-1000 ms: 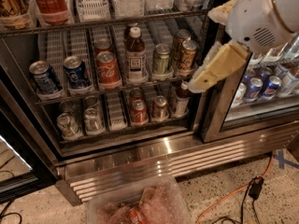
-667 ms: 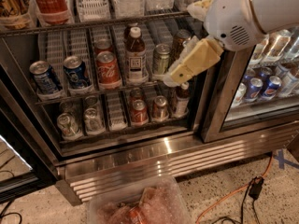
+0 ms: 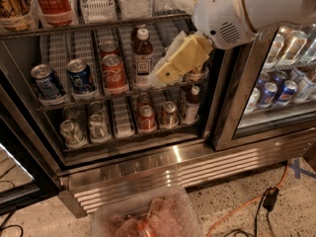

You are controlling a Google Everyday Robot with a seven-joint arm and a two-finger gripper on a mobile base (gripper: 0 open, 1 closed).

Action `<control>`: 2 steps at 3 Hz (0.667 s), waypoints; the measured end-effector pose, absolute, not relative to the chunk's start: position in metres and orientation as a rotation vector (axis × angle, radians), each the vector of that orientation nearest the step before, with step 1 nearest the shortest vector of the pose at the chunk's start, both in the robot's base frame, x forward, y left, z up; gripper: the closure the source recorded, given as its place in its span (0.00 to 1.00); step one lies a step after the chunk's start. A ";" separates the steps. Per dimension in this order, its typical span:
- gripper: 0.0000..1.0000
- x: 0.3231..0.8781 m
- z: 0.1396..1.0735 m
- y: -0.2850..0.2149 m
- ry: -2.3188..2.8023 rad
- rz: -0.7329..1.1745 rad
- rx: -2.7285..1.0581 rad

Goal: Pick orange can from top shelf of fridge

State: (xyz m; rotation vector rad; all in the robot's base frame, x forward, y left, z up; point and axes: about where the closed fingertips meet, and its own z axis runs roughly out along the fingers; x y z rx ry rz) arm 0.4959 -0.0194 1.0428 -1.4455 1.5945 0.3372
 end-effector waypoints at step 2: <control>0.00 0.505 1.051 0.033 1.452 0.449 -1.439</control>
Offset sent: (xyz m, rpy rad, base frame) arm 0.0186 0.0911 0.0157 0.2163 -0.0680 0.1822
